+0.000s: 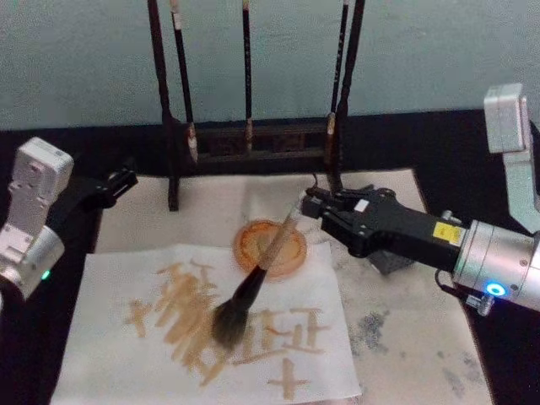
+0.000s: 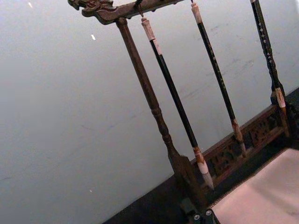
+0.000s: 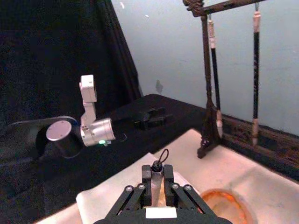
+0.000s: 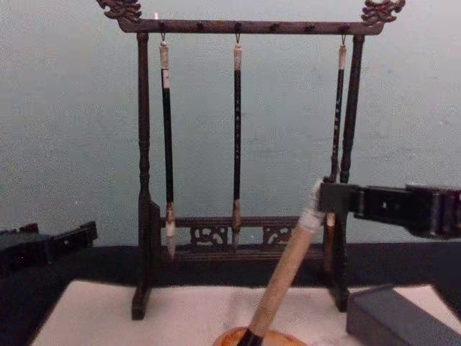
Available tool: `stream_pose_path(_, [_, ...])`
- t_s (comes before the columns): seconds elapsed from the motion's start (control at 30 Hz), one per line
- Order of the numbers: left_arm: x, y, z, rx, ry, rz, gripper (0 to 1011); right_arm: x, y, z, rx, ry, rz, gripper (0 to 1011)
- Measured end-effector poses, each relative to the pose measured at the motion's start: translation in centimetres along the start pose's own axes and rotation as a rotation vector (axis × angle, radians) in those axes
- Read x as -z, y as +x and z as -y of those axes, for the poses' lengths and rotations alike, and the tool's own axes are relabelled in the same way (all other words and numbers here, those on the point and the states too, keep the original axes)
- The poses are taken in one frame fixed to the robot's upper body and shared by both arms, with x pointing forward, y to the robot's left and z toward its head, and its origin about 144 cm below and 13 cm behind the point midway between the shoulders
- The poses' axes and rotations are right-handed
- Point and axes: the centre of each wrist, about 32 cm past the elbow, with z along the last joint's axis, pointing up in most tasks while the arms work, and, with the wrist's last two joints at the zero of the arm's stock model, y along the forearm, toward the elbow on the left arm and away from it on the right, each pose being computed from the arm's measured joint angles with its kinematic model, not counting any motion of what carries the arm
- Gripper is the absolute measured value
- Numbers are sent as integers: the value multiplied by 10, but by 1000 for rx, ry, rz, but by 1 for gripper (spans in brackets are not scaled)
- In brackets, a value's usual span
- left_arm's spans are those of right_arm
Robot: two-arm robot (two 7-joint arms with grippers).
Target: Pick up the brush from the inkstone, write on the paper, then place the brush back to its original position.
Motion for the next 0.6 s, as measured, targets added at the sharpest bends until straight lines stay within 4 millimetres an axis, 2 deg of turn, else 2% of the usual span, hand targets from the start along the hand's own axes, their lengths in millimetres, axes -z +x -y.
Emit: stream_pose_path(0.6, [0, 0, 0, 0, 0, 0, 1002, 3, 12, 32, 74, 16, -22, 158])
